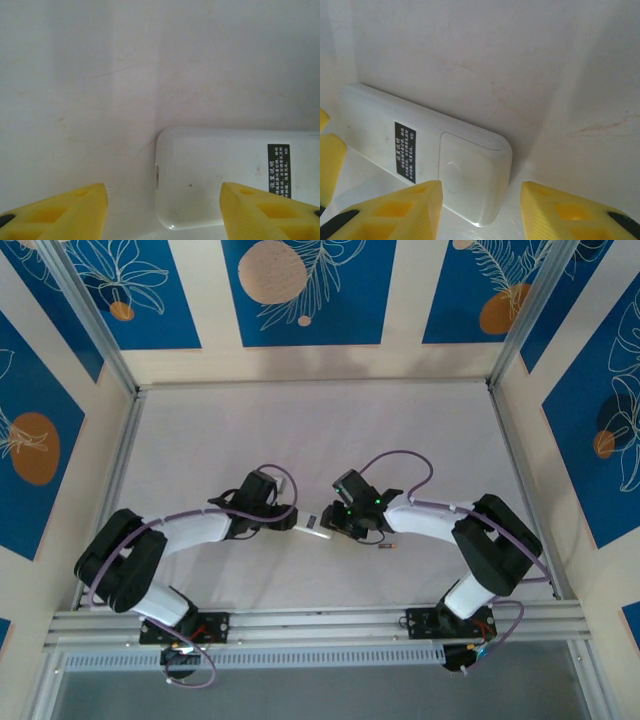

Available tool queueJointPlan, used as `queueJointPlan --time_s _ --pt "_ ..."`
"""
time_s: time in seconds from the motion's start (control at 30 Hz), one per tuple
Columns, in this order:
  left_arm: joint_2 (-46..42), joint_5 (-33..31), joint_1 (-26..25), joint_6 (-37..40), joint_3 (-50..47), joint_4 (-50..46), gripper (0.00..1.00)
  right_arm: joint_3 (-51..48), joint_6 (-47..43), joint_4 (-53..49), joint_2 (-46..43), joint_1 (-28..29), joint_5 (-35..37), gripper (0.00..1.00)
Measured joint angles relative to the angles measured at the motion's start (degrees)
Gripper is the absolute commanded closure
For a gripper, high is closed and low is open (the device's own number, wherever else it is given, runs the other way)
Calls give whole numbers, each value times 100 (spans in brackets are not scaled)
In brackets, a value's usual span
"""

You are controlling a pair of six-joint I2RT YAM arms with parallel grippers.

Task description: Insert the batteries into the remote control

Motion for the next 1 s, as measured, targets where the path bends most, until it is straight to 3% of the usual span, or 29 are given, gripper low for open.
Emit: queueJointPlan --time_s 0.2,0.27,0.5,0.7,1.0 --pt "249 -170 -66 83 192 -195 47 107 0 -2 184 2 -39 56" --pt "280 -225 -109 118 249 -223 57 133 -2 -22 223 4 -59 58" --pt "363 -374 -225 166 367 -313 55 177 0 -72 262 9 -83 62" --pt "363 -498 -293 162 369 -319 55 260 2 -155 308 103 -70 55" --pt "363 -584 -319 157 378 -321 55 411 138 -407 411 190 9 64"
